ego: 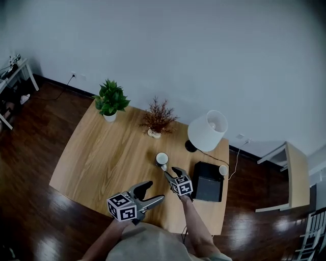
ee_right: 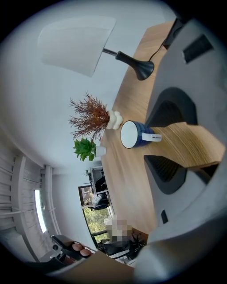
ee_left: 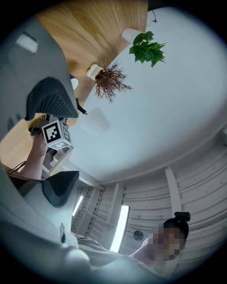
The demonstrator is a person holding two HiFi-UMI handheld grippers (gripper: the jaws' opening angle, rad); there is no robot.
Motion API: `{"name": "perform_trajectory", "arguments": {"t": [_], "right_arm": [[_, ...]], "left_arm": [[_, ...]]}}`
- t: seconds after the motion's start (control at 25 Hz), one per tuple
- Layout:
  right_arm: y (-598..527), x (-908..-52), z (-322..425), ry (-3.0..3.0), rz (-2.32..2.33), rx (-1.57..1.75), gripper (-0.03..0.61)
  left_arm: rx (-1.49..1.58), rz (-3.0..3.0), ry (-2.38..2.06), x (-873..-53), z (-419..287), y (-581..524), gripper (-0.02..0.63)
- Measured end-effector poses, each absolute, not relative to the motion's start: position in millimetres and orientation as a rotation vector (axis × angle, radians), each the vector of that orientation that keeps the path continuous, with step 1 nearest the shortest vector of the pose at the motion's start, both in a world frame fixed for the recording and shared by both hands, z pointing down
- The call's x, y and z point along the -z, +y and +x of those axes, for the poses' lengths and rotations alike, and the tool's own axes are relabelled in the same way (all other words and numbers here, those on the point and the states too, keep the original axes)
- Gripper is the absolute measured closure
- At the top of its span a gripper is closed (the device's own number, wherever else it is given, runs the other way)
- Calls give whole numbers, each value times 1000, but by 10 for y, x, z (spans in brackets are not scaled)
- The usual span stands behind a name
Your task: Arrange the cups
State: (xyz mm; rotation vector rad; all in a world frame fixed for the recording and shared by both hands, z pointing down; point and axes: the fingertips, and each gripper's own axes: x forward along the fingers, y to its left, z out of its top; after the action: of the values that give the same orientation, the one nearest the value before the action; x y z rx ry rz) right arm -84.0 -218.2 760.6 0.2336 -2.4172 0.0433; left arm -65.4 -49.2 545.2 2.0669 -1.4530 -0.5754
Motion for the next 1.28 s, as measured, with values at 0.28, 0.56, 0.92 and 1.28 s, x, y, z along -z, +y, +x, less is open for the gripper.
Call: {"name": "perform_trajectory", "arguments": {"t": [0.28,0.56,0.92,1.28], "right_arm": [[-2284,-7926,-965,-2313,245,-70,365],[-2316,-8100,-1131,-2271,258,-98,371],[-2319,-8108,-1171,-2288,282,-90,500],[-2199,-7919,-819,-2351,312,-182,499]], "left_arm": [[606,2050,-1480,-5439,-762,-470,233],[594,2067,-1471,-5445,-738,-458,222],[595,2071,-1465,-5422,-751,-419,222],[573,2083,-1433,-5429,-681,-444,222]]}}
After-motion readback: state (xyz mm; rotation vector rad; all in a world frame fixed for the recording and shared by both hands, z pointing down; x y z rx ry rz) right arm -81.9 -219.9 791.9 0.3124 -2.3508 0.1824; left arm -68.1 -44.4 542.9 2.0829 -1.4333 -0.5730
